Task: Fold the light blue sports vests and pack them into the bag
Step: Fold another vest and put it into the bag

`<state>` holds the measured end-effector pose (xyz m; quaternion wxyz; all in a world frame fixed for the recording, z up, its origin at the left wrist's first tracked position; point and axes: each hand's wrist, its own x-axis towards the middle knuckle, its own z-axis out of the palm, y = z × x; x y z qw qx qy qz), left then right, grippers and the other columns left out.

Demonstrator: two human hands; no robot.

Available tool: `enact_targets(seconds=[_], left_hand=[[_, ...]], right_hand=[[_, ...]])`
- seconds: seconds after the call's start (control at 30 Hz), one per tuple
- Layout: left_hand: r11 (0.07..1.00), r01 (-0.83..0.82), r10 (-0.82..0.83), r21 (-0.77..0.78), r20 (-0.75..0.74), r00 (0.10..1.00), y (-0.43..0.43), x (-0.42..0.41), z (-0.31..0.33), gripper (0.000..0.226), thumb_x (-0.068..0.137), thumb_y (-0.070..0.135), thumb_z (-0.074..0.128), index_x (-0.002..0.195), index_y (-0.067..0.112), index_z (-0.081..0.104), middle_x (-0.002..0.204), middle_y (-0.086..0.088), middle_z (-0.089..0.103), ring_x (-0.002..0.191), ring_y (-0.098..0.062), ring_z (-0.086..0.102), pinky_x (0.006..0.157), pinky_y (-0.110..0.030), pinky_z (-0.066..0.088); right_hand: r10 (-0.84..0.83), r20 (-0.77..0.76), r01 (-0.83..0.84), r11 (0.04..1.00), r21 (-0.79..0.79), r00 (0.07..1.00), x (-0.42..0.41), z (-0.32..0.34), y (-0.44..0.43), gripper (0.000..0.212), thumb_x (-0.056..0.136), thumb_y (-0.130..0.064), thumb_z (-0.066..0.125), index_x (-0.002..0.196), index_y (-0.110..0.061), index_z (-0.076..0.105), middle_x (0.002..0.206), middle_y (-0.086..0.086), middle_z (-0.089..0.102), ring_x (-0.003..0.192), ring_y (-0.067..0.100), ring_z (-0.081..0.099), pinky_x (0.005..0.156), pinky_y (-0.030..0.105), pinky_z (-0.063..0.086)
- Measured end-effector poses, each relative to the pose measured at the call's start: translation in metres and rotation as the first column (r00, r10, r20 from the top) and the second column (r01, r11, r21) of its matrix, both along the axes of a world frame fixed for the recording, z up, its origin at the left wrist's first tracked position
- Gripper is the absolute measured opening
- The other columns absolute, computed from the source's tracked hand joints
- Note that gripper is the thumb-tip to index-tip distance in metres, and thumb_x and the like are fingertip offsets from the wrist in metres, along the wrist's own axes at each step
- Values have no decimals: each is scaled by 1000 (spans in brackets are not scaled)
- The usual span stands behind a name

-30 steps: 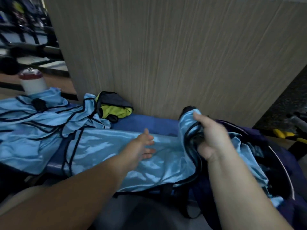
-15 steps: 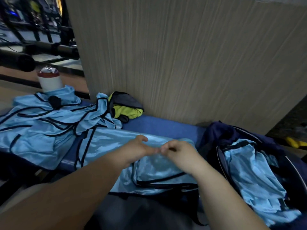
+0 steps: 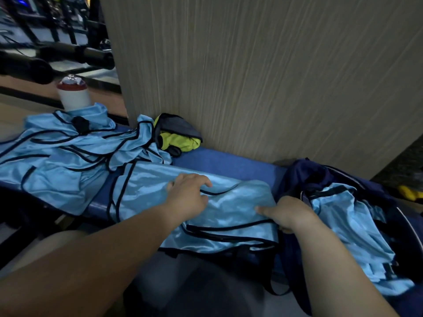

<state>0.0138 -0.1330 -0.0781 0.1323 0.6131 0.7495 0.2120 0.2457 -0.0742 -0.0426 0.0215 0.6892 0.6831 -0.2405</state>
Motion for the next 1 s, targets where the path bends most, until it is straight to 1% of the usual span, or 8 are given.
enact_targets(seconds=[0.1,0.23,0.37,0.63,0.7,0.83,0.9,1.0], left_hand=[[984,146,-152,-106,-56,987,-3,6,-10,31,96,53,41,122,43,55,130,18,52,132,-11,34,108,-43,18],[927,255,-302,-273,-147,942,-1,9,-25,56,97,63,23,149,43,23,161,15,12,149,-13,1,114,-59,-6],[928,296,-331,-228,-136,934,10,20,-21,57,97,64,22,150,47,11,162,15,-4,149,-15,-10,114,-60,-9],[895,342,-395,-286,-154,906,30,25,-17,66,97,63,29,152,43,-1,162,13,-10,149,-14,-13,115,-57,-11],[896,341,-386,-285,-119,915,30,20,-19,66,98,60,31,153,40,1,162,11,-6,149,-14,-10,117,-52,-11],[980,194,-163,-39,396,904,26,13,-16,54,100,54,32,149,31,34,153,7,33,146,-17,21,114,-33,14],[999,38,-37,14,706,707,26,10,-8,55,100,55,26,142,25,45,145,6,45,138,-17,36,108,-32,25],[994,-85,95,-63,891,443,26,7,8,63,99,58,22,129,14,56,118,-5,66,115,-23,57,99,-35,40]], right_hand=[[45,-150,-36,997,61,988,-1,-8,2,36,86,-44,67,97,-11,63,100,5,67,91,24,64,83,38,54],[-14,-557,88,990,107,830,-6,-9,-2,18,94,-25,63,109,-16,59,101,2,67,93,23,65,84,39,54],[-4,-709,222,951,215,705,2,3,2,6,92,-14,64,91,-17,59,85,1,68,80,20,64,64,29,46],[-54,-860,420,887,192,508,57,41,14,19,82,-20,62,99,-24,71,93,10,75,87,36,71,84,62,55],[-55,-891,373,918,132,451,54,45,12,20,89,-13,60,100,-24,71,91,11,75,84,35,71,81,57,57],[-79,-948,190,982,-20,308,14,44,4,32,96,-1,50,114,-23,65,92,12,74,75,28,70,60,36,58],[-91,-954,103,993,-64,285,-14,39,-3,36,96,1,49,121,-22,62,100,16,72,79,30,69,66,38,58],[-77,-943,19,997,-74,325,-55,24,-13,40,95,-5,56,131,-23,58,116,17,68,94,32,69,87,47,56]])
